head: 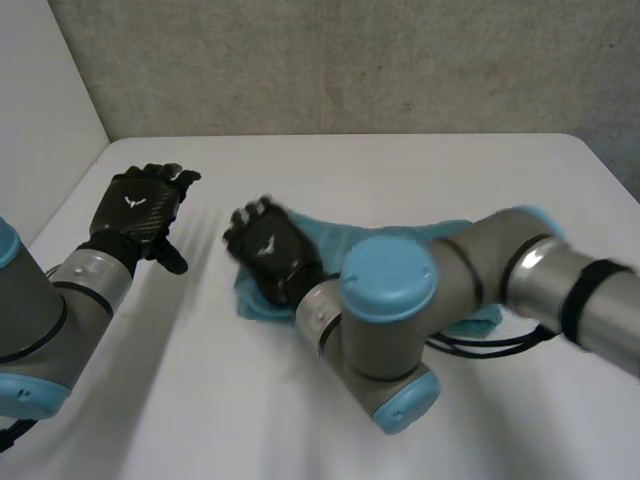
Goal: Fold the laundry
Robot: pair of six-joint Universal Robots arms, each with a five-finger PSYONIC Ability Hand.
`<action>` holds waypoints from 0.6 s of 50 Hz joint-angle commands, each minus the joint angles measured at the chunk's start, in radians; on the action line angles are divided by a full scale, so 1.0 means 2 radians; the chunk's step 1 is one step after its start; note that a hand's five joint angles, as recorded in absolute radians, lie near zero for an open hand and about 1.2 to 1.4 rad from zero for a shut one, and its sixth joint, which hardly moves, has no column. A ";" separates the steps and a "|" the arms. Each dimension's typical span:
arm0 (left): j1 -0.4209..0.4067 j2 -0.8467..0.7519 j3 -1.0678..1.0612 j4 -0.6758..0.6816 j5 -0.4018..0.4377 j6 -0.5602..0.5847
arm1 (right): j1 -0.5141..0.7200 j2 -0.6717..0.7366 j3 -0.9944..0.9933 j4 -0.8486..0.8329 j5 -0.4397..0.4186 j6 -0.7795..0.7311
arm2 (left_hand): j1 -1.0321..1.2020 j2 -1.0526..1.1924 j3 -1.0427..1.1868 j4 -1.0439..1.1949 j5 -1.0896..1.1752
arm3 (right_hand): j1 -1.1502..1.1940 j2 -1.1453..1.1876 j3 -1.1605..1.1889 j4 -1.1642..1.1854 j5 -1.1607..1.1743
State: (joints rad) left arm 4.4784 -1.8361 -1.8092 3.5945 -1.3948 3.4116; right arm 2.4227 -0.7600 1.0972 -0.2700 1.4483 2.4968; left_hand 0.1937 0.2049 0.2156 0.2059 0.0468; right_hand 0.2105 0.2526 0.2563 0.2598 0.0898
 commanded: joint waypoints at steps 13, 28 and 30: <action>-0.095 -0.087 0.118 -0.037 0.003 0.002 | -0.244 -0.222 0.272 0.082 -0.002 0.187 | -0.005 -0.010 -0.016 -0.011 -0.019 | -0.001 -0.023 -0.024 -0.026 -0.028; -0.099 -0.194 0.240 -0.131 -0.004 0.002 | -0.329 -0.204 0.359 0.008 -0.044 0.182 | -0.003 -0.009 -0.014 -0.009 -0.017 | 0.231 0.210 0.208 0.206 0.204; -0.099 -0.193 0.231 -0.132 -0.004 0.002 | -0.332 -0.198 0.356 0.008 -0.043 0.180 | -0.003 -0.009 -0.014 -0.009 -0.017 | 0.332 0.311 0.309 0.307 0.305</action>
State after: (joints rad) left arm 4.2773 -2.2155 -1.3258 3.3335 -1.4007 3.4169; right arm 1.7747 -1.1845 1.8195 -0.2413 1.3564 2.8690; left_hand 0.1937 0.2049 0.2156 0.2059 0.0467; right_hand 0.4508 0.5290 0.5245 0.5270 0.3282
